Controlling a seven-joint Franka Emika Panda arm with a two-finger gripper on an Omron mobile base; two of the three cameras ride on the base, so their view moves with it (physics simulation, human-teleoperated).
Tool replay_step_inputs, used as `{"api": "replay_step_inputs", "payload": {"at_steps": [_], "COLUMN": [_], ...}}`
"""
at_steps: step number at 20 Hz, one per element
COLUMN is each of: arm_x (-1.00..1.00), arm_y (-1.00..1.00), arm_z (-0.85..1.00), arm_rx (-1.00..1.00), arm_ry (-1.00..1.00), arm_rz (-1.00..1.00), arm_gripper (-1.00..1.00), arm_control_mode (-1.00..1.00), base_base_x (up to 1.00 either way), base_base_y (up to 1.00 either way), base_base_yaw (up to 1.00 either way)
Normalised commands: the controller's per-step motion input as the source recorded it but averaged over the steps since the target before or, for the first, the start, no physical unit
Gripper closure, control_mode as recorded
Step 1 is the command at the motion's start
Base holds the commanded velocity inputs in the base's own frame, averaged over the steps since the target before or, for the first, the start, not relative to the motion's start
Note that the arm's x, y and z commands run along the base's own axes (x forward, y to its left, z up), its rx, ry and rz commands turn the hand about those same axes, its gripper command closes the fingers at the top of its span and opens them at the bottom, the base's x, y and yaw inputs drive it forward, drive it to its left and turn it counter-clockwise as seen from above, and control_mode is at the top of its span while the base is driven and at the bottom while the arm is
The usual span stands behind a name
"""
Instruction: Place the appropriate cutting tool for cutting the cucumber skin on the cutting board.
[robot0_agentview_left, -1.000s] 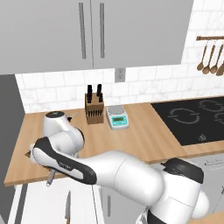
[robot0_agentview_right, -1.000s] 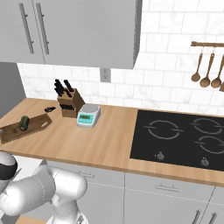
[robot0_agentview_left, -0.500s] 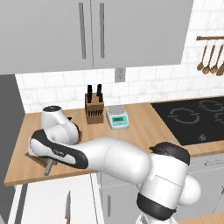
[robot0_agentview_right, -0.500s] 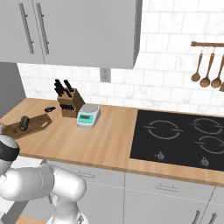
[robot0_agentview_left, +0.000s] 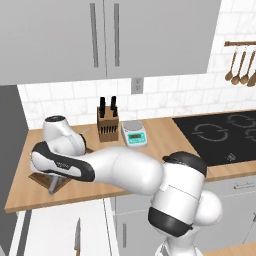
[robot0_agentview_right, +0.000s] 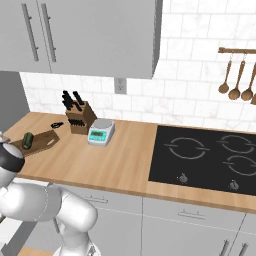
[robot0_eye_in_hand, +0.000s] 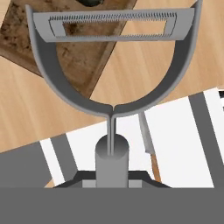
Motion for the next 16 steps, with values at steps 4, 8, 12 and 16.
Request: {"api": "replay_step_inputs", "payload": {"at_steps": [4,8,12,16], "arm_x": [0.12,0.18,0.19,0.22], "arm_y": [0.0,0.0,0.0,0.01], "arm_z": [0.0,-0.04,-0.1,-0.07], "arm_rx": [0.0,-0.01,-0.03,-0.02], "arm_ry": [-0.01,0.0,0.0,0.0], "arm_rz": [-0.03,-0.03,-0.04,-0.05], "arm_gripper": [1.0,1.0,1.0,1.0], "arm_control_mode": [-1.0,-1.0,-1.0,-1.0], "base_base_x": [0.0,0.0,0.0,0.0], "base_base_y": [0.0,0.0,0.0,0.0], "base_base_yaw": [0.0,0.0,0.0,0.0]}}
